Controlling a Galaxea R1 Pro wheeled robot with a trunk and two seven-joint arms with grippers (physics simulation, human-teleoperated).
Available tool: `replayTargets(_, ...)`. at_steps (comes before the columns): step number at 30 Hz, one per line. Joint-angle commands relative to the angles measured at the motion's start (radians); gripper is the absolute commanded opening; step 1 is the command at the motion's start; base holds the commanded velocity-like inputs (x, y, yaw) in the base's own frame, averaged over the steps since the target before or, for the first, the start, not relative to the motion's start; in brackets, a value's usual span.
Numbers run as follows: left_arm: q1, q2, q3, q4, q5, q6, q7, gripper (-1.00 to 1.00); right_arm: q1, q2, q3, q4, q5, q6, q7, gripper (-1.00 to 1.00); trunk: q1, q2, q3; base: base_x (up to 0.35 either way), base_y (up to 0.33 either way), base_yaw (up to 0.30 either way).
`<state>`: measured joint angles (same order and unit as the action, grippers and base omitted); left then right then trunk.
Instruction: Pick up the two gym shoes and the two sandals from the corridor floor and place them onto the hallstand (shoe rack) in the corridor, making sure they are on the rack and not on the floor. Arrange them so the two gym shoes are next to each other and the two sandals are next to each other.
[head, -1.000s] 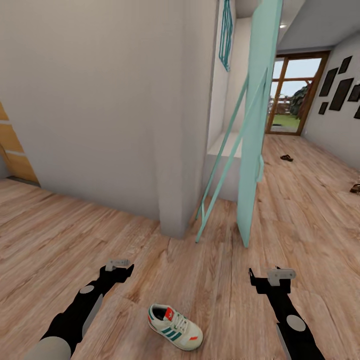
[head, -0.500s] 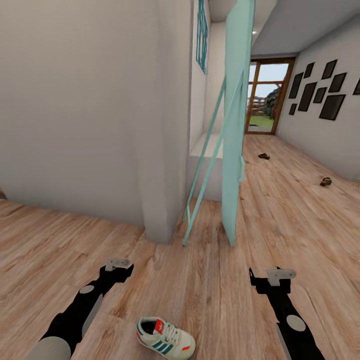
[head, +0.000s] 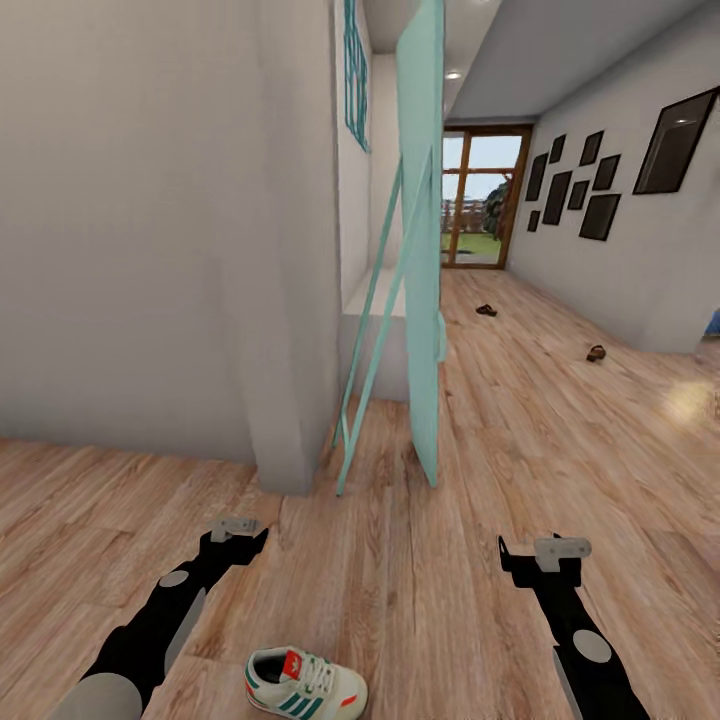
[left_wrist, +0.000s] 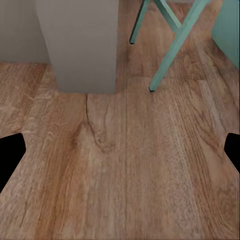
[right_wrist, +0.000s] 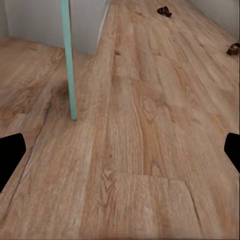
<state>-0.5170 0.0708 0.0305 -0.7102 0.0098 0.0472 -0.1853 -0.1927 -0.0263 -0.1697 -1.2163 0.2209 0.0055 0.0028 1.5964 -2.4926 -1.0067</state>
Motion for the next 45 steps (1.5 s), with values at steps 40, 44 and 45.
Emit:
replayTargets(40, 0.000, 0.001, 0.003, -0.002, 0.002, 0.005, -0.006, 1.00, -0.001, 0.000, -0.001, 0.002, 0.013, -0.001, 0.001, 1.00, 0.000, 0.000, 0.005, 0.000, 0.000, -0.058)
replayTargets(44, 0.000, 0.001, 0.003, -0.002, 0.001, 0.005, -0.006, 1.00, -0.001, 0.000, -0.001, 0.001, 0.011, -0.001, 0.001, 1.00, 0.000, 0.000, 0.005, 0.000, 0.000, 0.000)
replayTargets(45, 0.000, 0.001, 0.003, -0.002, 0.001, 0.005, -0.006, 1.00, -0.001, 0.000, -0.001, 0.000, 0.011, -0.001, 0.001, 1.00, 0.000, 0.000, 0.005, 0.000, 0.000, 0.000)
